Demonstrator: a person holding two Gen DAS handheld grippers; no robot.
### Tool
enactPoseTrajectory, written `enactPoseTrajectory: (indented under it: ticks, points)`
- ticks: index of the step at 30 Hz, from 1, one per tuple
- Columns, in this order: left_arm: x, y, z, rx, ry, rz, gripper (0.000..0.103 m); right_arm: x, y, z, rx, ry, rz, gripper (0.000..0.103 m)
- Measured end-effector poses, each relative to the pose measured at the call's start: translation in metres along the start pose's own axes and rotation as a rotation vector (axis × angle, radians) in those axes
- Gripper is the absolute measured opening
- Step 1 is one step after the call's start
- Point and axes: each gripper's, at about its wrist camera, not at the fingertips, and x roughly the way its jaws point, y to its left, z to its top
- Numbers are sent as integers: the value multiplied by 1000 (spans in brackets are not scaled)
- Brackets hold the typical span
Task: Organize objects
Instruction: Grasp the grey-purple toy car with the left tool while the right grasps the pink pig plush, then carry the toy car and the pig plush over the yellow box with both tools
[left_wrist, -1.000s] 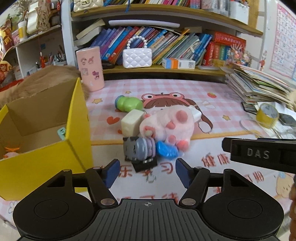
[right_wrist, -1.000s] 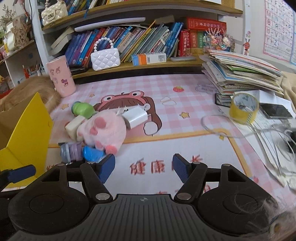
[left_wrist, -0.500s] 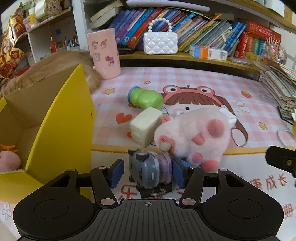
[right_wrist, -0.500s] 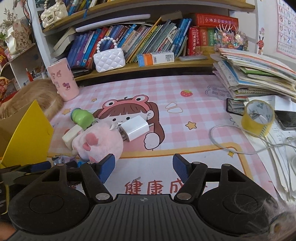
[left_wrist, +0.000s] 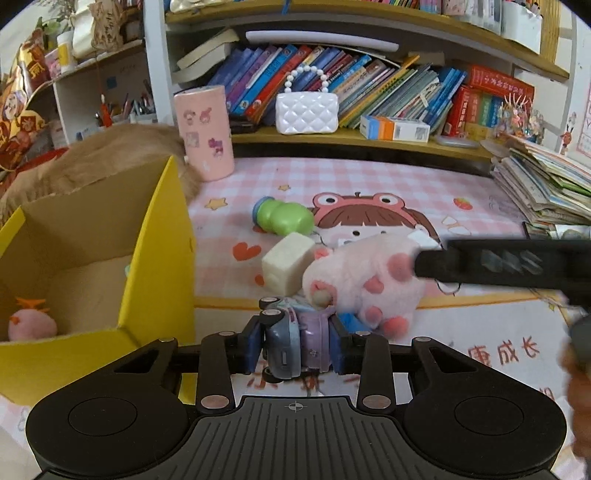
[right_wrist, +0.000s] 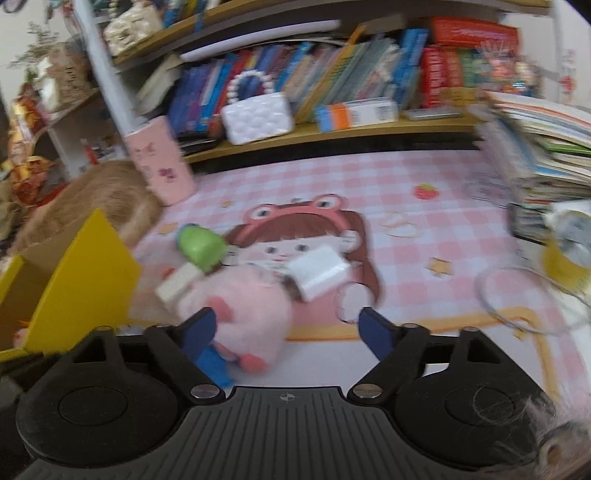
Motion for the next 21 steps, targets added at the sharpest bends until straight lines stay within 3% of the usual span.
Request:
enactPoseTrajectory:
  ticks: [10,14,16,21]
  points:
    - [-12,10,-6,-25,14,-5,35,59,22,13,-266,86,117,86]
    - [-16,9,-6,-27,-2,-8,35,68,23,12,-305,100,153,74]
    - [-18,10,-6,-33,-13,-8,35,65,24,14,-316,85,153,60]
    - [-27,11,-1,-41,-61,-18,35,35,16,23,-237,-25,172,54]
